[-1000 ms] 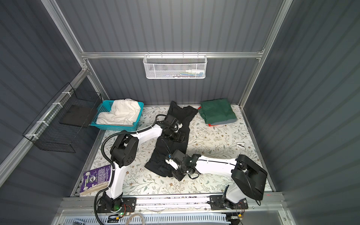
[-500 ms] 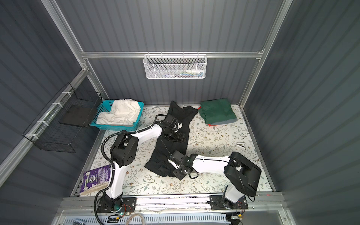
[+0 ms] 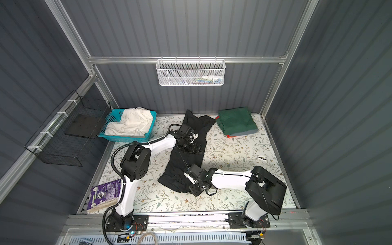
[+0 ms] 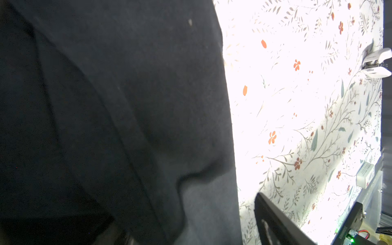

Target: Fold and stack the t-shirts

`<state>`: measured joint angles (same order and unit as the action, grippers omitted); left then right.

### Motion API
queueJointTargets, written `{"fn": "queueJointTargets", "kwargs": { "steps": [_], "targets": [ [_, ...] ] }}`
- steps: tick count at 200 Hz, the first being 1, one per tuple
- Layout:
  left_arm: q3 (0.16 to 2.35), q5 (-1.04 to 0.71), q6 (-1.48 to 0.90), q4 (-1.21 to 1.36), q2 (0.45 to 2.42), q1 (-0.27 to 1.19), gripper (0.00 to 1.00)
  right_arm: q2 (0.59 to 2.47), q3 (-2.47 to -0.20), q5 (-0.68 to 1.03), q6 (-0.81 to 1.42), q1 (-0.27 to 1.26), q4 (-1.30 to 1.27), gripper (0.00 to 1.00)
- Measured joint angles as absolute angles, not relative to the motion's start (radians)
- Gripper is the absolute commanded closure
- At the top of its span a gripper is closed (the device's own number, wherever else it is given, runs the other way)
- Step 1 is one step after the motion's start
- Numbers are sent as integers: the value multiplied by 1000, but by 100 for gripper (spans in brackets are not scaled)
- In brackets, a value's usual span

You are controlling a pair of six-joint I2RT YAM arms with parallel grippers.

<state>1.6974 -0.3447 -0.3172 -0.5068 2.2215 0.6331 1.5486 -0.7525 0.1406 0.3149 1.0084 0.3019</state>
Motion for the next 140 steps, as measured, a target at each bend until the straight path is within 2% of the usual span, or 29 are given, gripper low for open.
{"fn": "queueJointTargets", "kwargs": {
  "steps": [38,140],
  "targets": [
    [1716,-345,-322,-517,2232,630,14,1526,-725,203,338,1008,300,82],
    [1749,-350,-329,-517,2254,618,15,1528,-713,359,359,1059,315,80]
  ]
}}
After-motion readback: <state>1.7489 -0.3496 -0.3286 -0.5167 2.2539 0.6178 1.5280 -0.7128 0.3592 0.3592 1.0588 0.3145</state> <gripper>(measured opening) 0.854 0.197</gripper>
